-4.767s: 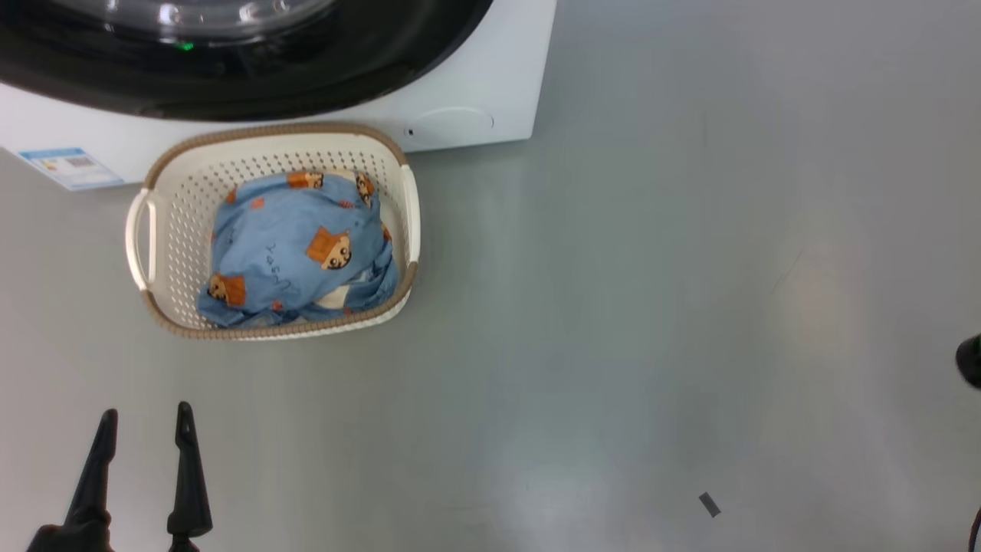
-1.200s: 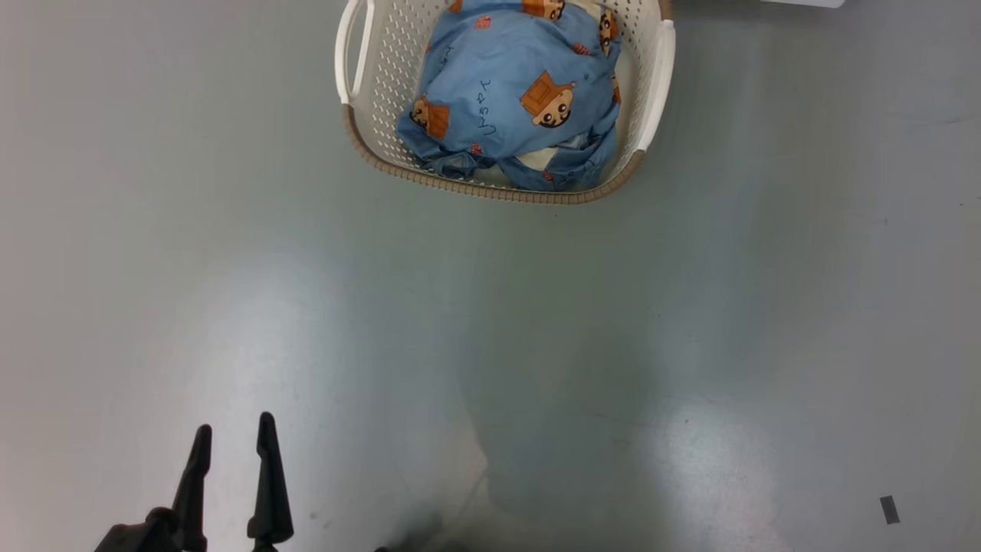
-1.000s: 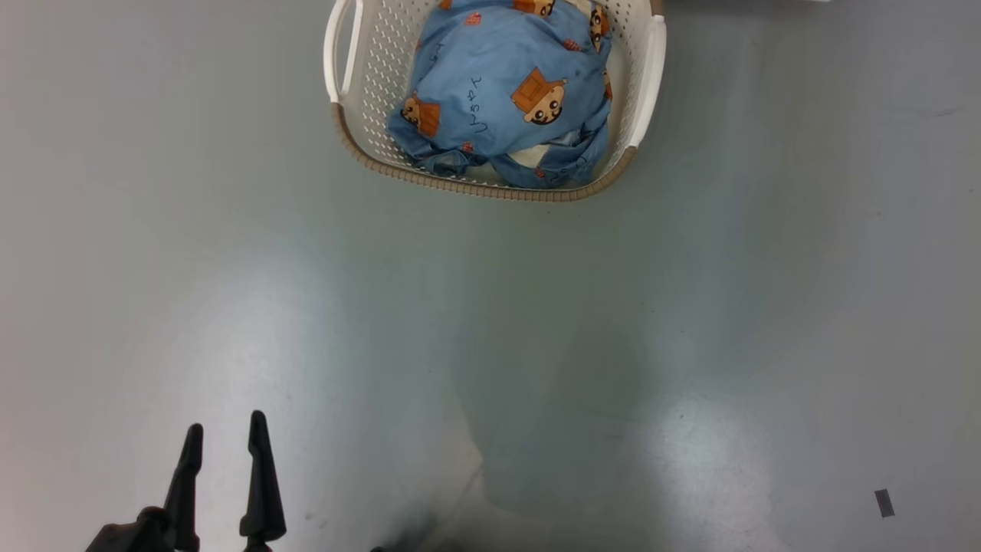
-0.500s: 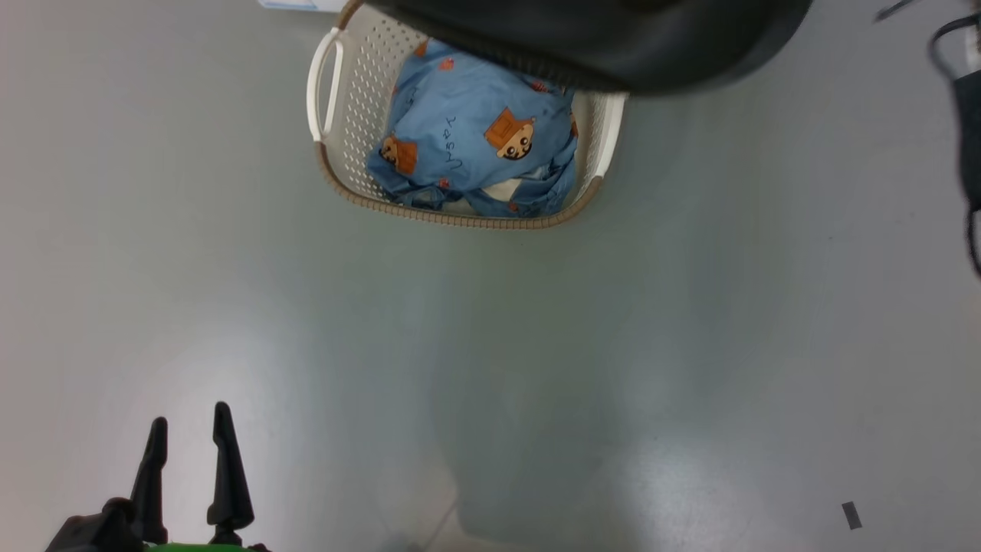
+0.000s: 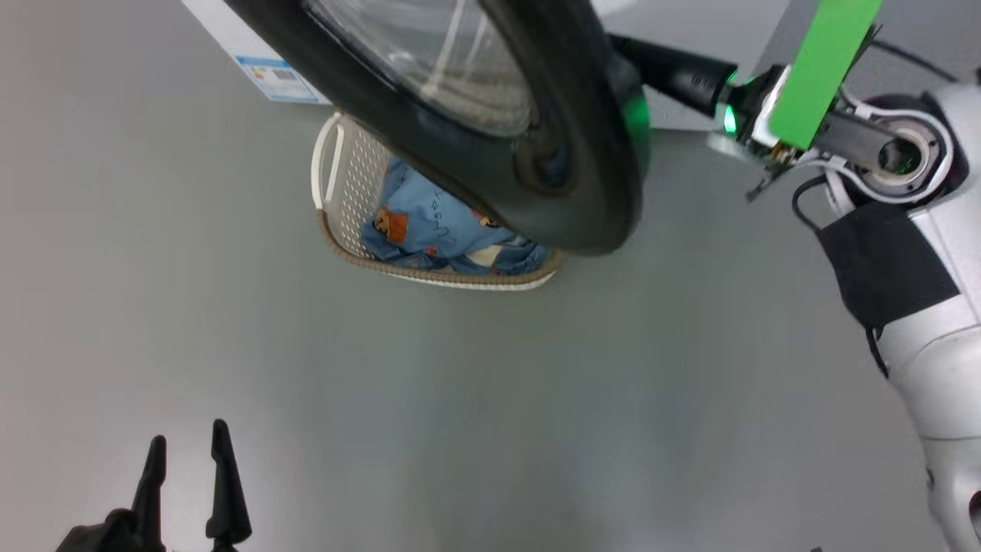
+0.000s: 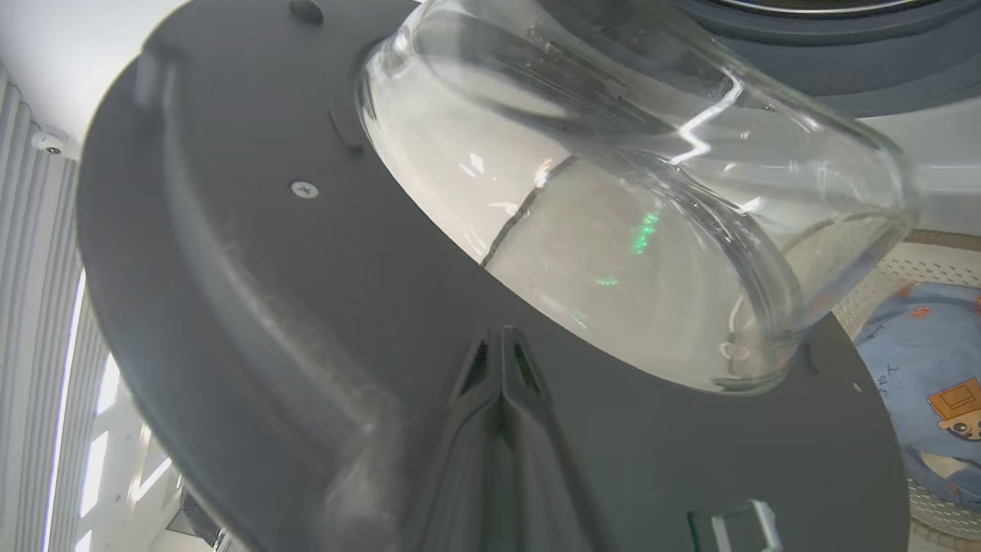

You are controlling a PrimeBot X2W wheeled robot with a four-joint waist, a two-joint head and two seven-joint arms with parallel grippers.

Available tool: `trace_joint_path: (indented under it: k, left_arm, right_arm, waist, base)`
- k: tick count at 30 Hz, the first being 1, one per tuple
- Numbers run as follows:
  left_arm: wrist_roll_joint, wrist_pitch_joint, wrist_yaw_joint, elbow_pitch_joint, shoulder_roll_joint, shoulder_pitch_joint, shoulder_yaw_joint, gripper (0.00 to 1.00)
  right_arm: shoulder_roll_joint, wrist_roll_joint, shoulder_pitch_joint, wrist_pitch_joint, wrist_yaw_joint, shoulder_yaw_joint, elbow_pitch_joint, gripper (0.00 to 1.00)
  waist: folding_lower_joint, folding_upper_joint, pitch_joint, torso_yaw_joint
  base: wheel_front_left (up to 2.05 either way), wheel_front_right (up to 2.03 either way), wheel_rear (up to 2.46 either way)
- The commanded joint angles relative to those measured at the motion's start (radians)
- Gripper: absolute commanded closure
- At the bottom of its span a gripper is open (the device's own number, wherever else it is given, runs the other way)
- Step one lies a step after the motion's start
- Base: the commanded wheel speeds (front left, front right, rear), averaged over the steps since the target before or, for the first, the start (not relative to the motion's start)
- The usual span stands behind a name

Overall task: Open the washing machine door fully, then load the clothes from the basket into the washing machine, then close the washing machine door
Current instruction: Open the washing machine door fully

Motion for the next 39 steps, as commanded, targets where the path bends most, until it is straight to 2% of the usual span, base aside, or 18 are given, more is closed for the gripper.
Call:
trace_joint_path:
  k: [1,8,19,33,39]
  left_arm:
    - [0.007,-0.006,-0.001,-0.011,0.016,0.016,0.038,0.00]
    - [-0.005,-0.006,-0.005,0.003,0.016,0.037,0.031,0.00]
    - [-0.012,-0.006,-0.026,0.022,0.016,0.047,0.002,0.00]
    - [-0.027,-0.006,-0.039,0.015,0.016,0.038,-0.046,0.00]
    - [-0.033,-0.006,-0.037,0.010,0.016,0.044,-0.057,0.00]
  right_arm:
    - [0.029,0.007,0.028,0.006,0.003,0.015,-0.034,1.00]
    - [0.079,-0.001,0.108,0.001,0.003,0.072,-0.035,1.00]
    - [0.170,-0.047,0.233,-0.074,0.003,0.197,-0.009,1.00]
    - [0.201,-0.076,0.269,-0.228,0.003,0.278,0.053,1.00]
    - [0.200,-0.077,0.269,-0.287,0.003,0.299,0.090,1.00]
  waist:
    - [0.0000,0.0000,-0.050,0.008]
    - [0.0000,0.0000,-0.142,0.033]
    - [0.0000,0.0000,-0.275,0.093]
    - [0.0000,0.0000,-0.324,0.205]
    - [0.0000,0.0000,-0.324,0.232]
  base:
    - [0.00,0.00,0.00]
    - [0.00,0.00,0.00]
    - [0.00,0.00,0.00]
    - [0.00,0.00,0.00]
    - [0.00,0.00,0.00]
